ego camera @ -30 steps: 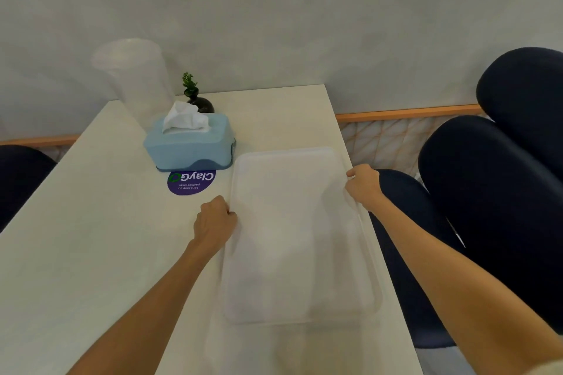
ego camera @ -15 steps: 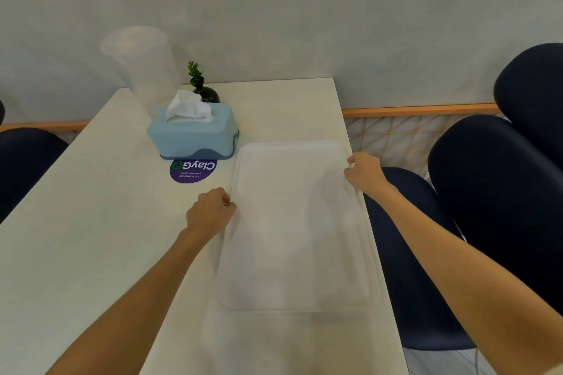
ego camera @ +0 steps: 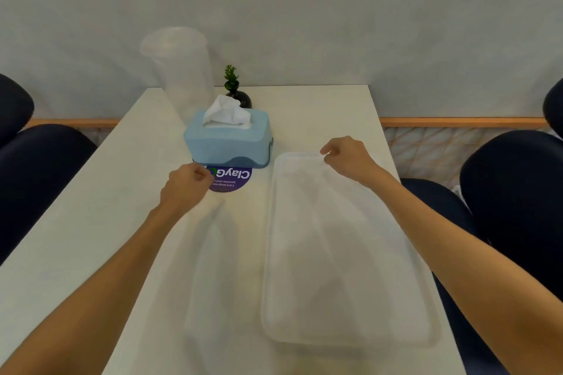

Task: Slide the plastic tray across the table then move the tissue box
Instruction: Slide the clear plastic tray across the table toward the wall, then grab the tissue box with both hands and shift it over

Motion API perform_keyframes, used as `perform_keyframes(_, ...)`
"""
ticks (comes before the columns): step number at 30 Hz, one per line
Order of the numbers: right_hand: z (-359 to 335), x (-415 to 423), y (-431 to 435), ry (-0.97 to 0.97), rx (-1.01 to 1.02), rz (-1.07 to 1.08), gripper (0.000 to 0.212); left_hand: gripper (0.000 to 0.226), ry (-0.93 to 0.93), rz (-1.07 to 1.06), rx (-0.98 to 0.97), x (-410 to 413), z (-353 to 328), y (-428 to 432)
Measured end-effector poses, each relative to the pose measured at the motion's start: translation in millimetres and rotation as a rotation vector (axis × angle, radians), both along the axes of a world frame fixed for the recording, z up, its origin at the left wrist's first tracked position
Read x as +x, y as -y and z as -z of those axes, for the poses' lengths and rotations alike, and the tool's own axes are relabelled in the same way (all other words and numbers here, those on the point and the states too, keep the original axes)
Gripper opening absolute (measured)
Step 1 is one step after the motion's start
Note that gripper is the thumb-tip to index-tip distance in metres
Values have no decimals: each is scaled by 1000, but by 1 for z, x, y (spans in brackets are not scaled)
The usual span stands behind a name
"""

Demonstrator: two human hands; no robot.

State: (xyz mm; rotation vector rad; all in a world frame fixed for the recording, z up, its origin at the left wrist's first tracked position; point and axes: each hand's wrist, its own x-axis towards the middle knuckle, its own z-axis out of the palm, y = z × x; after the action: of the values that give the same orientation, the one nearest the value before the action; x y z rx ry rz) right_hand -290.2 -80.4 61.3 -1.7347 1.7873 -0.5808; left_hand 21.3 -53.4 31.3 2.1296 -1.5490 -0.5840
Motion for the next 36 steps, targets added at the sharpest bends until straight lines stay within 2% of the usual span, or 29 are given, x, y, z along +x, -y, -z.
perform_keyframes(3, 1, 35, 15, 140, 54, 36, 30, 18, -102, -57, -63, 30, -4, 26)
perform_keyframes(7, 5, 92, 38, 304, 118, 127, 51, 35, -425, -168, -72, 63, -3, 64)
perform_keyframes(10, 10, 129, 54, 323, 127, 201, 61, 54, -626, -202, -8, 78, -1, 92)
perform_keyframes(14, 25, 160, 72, 382, 172, 289, 64, 59, -813, -151, 116, 77, 1, 117)
perform_keyframes(19, 35, 176, 85, 447, 180, 387, 57, 60, -798, -12, 217, 71, 8, 130)
perform_keyframes(23, 36, 181, 90, 457, 170, 433, 53, 56, -798, -20, 235, 68, 13, 136)
perform_keyframes(31, 28, 172, 89, 520, 91, 526, 35, 49, -823, 23, 160, 54, 11, 135)
perform_keyframes(36, 11, 138, 93, 509, -7, 538, 46, 52, -833, 57, 137, 20, 1, 133)
